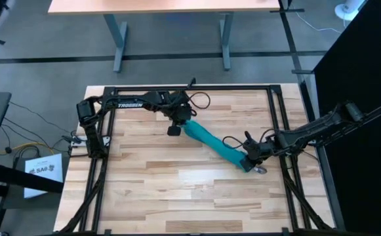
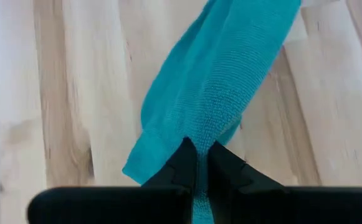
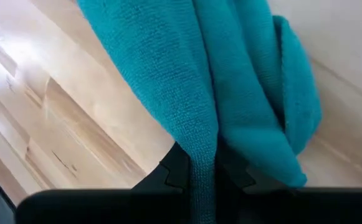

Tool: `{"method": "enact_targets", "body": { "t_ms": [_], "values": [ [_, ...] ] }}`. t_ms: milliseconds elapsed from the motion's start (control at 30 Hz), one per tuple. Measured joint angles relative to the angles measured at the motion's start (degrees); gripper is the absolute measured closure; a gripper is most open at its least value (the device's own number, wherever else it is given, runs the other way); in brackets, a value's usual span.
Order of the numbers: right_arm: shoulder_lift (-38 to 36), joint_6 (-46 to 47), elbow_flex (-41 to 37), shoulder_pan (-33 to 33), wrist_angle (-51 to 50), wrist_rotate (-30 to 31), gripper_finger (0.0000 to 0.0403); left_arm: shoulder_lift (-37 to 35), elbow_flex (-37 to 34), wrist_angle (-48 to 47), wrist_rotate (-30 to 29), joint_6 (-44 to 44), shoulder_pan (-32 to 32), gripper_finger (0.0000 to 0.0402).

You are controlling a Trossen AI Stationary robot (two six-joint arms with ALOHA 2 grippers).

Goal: Roll towel
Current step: Roll the blue towel

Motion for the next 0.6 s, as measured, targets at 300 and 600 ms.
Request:
{"method": "enact_targets", "body": {
  "t_ms": [300,600],
  "values": [
    [-0.09,-0.71,-1.69,-2.43,-0.19,-0.64,0.0376,7.18,0.84,0.30,0.98,1.87,0.62,0.0393],
    [-0.05,-1.69,-1.73,-2.58,-0.14,-0.70,0.0376,9.52,8.83,-3.94,-2.15,2.77,0.88,0.0364]
  ]
}}
